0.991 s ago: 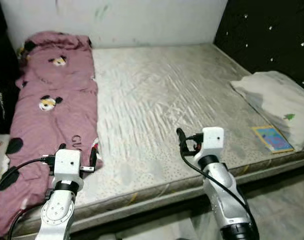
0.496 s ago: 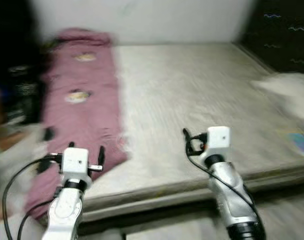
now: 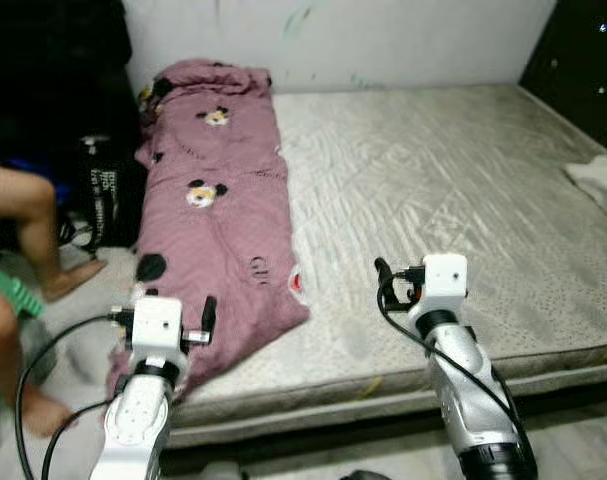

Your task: Clean up the room

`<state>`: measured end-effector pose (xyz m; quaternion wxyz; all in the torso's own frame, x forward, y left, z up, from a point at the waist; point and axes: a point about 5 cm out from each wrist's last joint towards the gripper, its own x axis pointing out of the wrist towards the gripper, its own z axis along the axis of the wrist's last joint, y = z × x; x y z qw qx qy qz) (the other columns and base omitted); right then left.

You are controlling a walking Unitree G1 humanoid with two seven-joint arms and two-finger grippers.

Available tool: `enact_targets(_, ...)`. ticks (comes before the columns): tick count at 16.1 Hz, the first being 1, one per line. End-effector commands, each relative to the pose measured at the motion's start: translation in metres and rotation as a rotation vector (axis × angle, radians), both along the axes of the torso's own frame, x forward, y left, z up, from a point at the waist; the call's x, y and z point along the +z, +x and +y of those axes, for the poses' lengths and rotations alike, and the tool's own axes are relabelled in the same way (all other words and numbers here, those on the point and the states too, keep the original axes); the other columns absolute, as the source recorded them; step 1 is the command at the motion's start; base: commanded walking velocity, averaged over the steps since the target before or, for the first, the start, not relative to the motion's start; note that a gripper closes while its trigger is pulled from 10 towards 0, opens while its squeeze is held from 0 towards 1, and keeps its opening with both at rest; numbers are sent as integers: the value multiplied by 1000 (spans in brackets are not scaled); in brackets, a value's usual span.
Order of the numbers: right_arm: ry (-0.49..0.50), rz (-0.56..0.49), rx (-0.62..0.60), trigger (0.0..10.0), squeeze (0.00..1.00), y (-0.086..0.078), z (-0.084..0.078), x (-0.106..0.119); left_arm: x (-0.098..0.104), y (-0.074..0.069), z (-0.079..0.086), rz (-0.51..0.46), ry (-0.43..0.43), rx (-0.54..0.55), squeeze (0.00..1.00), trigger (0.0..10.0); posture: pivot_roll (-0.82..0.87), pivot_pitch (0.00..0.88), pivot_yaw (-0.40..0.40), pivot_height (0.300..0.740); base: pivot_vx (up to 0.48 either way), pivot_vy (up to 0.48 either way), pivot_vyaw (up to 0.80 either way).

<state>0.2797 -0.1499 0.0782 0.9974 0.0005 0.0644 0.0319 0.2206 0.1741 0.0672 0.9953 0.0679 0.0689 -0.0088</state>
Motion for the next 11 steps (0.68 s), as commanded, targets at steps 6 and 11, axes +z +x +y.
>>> enact_targets(6, 9, -14, 18, 10000, 0, 3, 7, 4, 3, 1, 7, -16, 17, 14, 0, 10000, 101, 0, -36, 740, 0, 194, 0)
enact_targets(11, 10, -12, 22, 10000, 0, 4, 7, 4, 3, 2, 7, -13, 13, 17, 0, 10000, 101, 0, -37, 740, 0, 60, 0)
